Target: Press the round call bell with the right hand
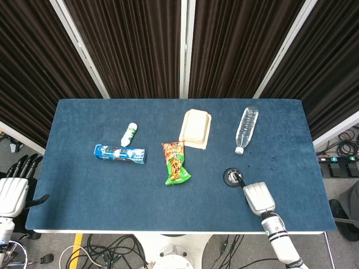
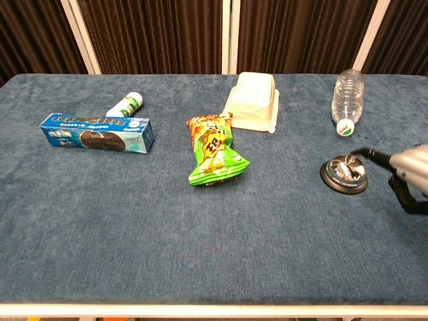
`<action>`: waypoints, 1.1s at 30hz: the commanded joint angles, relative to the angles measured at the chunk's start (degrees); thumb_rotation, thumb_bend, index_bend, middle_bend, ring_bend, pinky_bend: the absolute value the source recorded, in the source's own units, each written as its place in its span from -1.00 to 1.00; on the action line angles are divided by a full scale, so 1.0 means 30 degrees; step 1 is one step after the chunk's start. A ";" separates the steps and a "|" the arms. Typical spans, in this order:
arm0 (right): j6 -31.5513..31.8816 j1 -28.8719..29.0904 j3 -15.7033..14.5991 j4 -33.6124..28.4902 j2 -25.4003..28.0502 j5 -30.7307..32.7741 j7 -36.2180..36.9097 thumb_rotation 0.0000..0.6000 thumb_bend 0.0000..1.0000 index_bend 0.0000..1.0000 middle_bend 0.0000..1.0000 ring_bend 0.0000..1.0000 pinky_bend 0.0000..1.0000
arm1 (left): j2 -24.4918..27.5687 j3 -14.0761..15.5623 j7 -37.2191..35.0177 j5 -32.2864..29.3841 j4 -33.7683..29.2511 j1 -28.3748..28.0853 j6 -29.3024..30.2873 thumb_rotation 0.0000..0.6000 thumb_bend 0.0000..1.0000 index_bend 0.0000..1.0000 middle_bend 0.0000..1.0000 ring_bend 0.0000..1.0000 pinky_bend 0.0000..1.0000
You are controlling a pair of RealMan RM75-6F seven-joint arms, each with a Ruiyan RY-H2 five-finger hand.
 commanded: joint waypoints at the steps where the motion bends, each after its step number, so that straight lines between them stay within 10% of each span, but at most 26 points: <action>1: 0.0392 -0.0095 0.0010 -0.0325 0.0270 -0.0394 0.0267 1.00 1.00 -1.00 0.88 0.81 0.65 | 0.0012 -0.0014 0.0015 0.0019 -0.0028 -0.0003 0.0022 1.00 -0.96 -0.87 -0.93 -1.00 -0.69; 16: 0.7810 -0.3447 -0.0173 -0.1899 0.4714 -0.4325 0.2582 1.00 1.00 -0.96 0.88 0.81 0.65 | -0.0072 0.0073 0.0594 0.0308 -0.0566 -0.0120 -0.0062 1.00 -0.96 -0.87 -0.93 -1.00 -0.69; 26: 1.0145 -0.5349 0.0388 0.0587 0.5457 -0.4308 0.7448 1.00 1.00 -0.84 0.85 0.72 0.64 | 0.0068 0.0028 0.1770 0.0628 -0.1887 -0.0371 -0.0122 1.00 -0.96 -0.87 -0.93 -1.00 -0.69; 30: 0.9771 -0.5496 0.0456 0.1385 0.5394 -0.4216 0.9064 1.00 0.84 -0.82 0.31 0.20 0.35 | 0.0177 0.0025 0.1852 0.0535 -0.2014 -0.0357 -0.0150 1.00 -0.96 -0.87 -0.93 -1.00 -0.69; 33: 0.8477 -0.5495 0.0221 0.1005 0.5931 -0.3596 0.9648 1.00 -0.18 -0.94 -0.66 -0.75 -0.63 | 0.0133 0.0043 0.1810 0.0484 -0.1907 -0.0302 -0.0104 1.00 -0.96 -0.87 -0.93 -1.00 -0.69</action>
